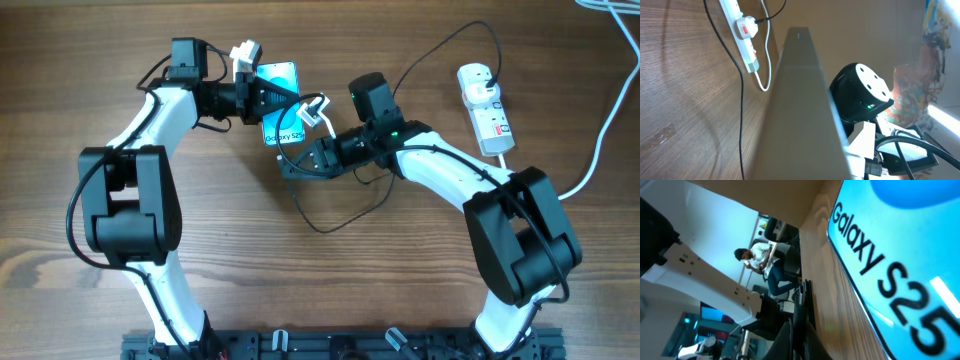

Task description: Plug charger to phone and switch on socket

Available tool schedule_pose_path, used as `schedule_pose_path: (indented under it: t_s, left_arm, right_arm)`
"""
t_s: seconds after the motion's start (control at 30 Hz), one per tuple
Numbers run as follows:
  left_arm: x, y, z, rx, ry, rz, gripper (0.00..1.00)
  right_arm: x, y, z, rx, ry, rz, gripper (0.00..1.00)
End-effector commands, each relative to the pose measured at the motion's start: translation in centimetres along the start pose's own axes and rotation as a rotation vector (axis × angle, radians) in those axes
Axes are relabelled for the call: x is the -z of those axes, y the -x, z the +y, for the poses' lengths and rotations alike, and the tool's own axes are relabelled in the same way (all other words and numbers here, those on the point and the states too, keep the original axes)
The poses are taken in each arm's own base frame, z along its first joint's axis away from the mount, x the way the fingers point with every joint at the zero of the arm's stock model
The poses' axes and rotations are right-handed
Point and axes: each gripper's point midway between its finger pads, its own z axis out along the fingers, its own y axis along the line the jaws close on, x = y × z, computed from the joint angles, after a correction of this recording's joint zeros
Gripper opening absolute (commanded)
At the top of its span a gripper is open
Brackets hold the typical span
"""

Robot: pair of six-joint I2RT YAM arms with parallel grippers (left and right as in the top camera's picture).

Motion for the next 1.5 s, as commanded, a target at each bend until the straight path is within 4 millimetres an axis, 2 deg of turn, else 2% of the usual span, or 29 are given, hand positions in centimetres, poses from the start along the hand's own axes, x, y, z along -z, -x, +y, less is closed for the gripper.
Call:
schedule_pose_path:
  t_s: [0.0,0.37,0.73,1.03,1.47]
  left_arm:
    - [0.2,-0.1,-2.0,-0.030,-0.056,0.009,0.04]
    - [0.3,0.0,-2.0,0.068,-0.055,0.009,0.04]
    - [0.6,0.1,-1.9,0.084,-0.054,0.003,0.04]
    - [2.3,0.8,-1.7,0.087,-0.046,-0.039,0.04]
    - [2.3,0.7,-1.7,0.118,-0.047,-0.036,0.04]
  right_arm:
    - [0.0,0.1,-1.3,-0.063,-0.038,-0.015,0.04]
    - [1.6,2.1,-1.4,-0.041,-0.041,-0.079,0.04]
    - [1.6,1.7,-0.7,-0.064,0.001,-0.058,0.04]
    - [1.5,1.5,-0.3,-0.066,0.021,-0.046,0.04]
    - [0.7,1.5,-0.9,-0.068,-0.022,-0.053,0.04]
